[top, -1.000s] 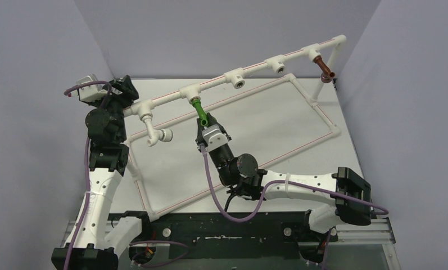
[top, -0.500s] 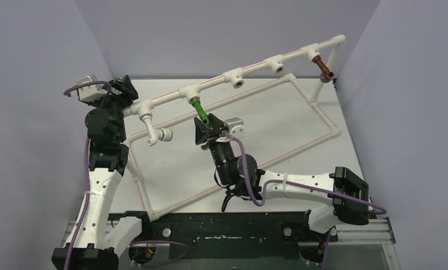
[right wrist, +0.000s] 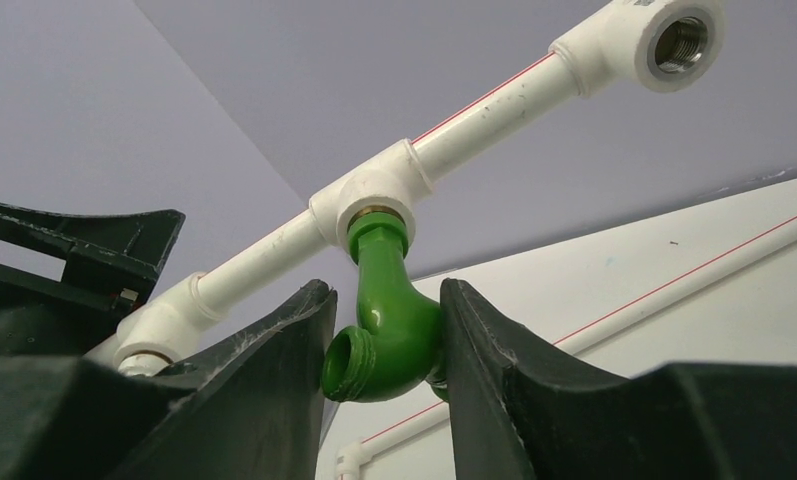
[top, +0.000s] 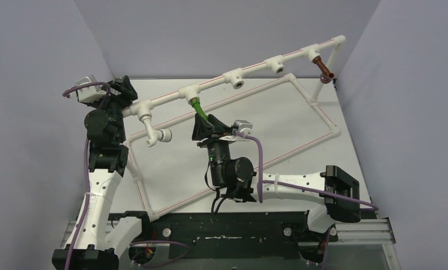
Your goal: Install the water faucets
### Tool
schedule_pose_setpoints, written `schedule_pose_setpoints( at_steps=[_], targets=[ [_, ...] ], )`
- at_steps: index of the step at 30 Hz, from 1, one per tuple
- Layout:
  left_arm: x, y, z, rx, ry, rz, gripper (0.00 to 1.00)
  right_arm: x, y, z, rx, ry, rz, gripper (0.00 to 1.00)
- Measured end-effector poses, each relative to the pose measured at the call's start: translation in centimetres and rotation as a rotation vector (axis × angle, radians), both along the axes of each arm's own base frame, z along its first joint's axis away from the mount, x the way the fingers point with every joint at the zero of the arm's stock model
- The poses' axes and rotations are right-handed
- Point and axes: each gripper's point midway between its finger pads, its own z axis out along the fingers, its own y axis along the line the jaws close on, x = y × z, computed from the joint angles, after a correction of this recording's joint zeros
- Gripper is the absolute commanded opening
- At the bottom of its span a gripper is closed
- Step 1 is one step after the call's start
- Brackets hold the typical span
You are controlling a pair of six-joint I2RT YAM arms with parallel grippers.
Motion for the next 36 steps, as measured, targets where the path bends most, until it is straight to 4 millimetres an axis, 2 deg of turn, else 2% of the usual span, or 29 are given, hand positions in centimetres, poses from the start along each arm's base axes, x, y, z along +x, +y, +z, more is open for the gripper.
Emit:
schedule_pose_setpoints(
  at_steps=[1, 3, 6, 9, 16, 20, 25, 28, 32, 36],
  targets=[
    [0.0, 0.0, 0.0, 0.000, 0.000, 0.000, 0.66, 0.0, 0.0, 0.0, -0.002, 0.000, -0.001, 0.44],
    [0.0, 0.0, 0.0, 0.000, -0.001, 0.000, 0.66, -0.1, 0.0, 0.1, -0.008, -0.002, 0.000, 0.57],
    [-0.1, -0.1, 0.0, 0.000, -0.001, -0.003, 0.66, -0.6, 0.4, 0.7, -0.016, -0.023, 0.033, 0.70],
    [-0.1, -0.1, 0.0, 0.000, -0.002, -0.004, 0.66, -1.5, 0.9, 1.3, -0.064, -0.044, 0.073, 0.76],
    [-0.1, -0.1, 0.0, 0.000, -0.002, -0.005, 0.66, -3.2, 0.7, 2.8, -0.255, -0.095, 0.146, 0.79],
    [-0.1, -0.1, 0.0, 0.000, -0.002, -0.005, 0.66, -3.5, -0.1, 4.2, -0.377, -0.126, 0.151, 0.81],
    [-0.1, -0.1, 0.0, 0.000, -0.002, -0.005, 0.66, -3.0, -0.4, 4.9, -0.543, -0.157, 0.171, 0.81],
    [-0.1, -0.1, 0.0, 0.000, -0.001, -0.005, 0.66, -1.7, -0.4, 4.2, -0.627, -0.153, 0.192, 0.79],
    [-0.1, -0.1, 0.0, 0.000, -0.001, -0.005, 0.66, 0.2, -0.9, 2.3, -0.722, -0.118, 0.200, 0.74],
    [-0.1, -0.1, 0.0, 0.000, -0.002, -0.005, 0.66, 0.6, -0.8, 1.2, -0.760, -0.103, 0.210, 0.68]
  ],
)
